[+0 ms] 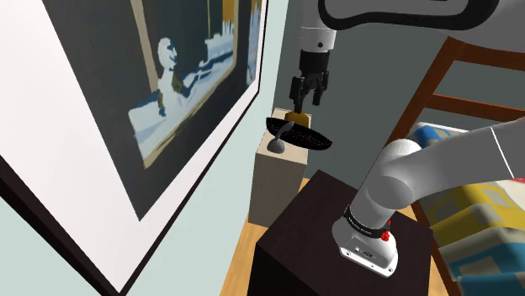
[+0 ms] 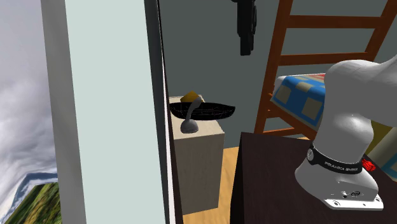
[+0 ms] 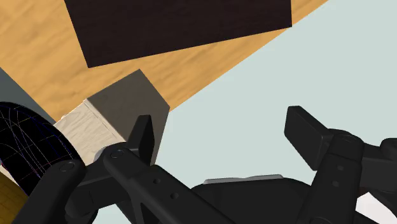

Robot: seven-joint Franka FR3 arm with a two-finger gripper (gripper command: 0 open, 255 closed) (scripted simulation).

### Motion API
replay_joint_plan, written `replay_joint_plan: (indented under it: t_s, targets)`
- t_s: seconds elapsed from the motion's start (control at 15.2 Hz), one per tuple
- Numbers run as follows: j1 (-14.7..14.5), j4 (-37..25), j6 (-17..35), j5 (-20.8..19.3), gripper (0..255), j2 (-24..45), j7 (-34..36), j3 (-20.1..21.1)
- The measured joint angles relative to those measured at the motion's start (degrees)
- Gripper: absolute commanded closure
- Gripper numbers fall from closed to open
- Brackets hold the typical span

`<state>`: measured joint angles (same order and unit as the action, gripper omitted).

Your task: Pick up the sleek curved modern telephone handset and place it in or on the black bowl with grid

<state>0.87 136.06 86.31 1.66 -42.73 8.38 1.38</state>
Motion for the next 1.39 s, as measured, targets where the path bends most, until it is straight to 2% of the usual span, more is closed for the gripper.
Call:
replay_joint_plan:
  t_s: [0.2, 0.53, 0.79, 1.39]
  targets:
    - [0.4, 0.1, 1.6, -0.6, 0, 1.6, -1.5, -1.3]
    - [2.0, 1.8, 8.0, -2.9, 0, 6.4, -8.0, -6.7]
    - [3.0, 0.8, 12.8, -4.0, 0, 12.4, -13.6, -11.3]
    - [4.2, -5.9, 22.0, -1.7, 0, 29.7, -26.5, -19.8]
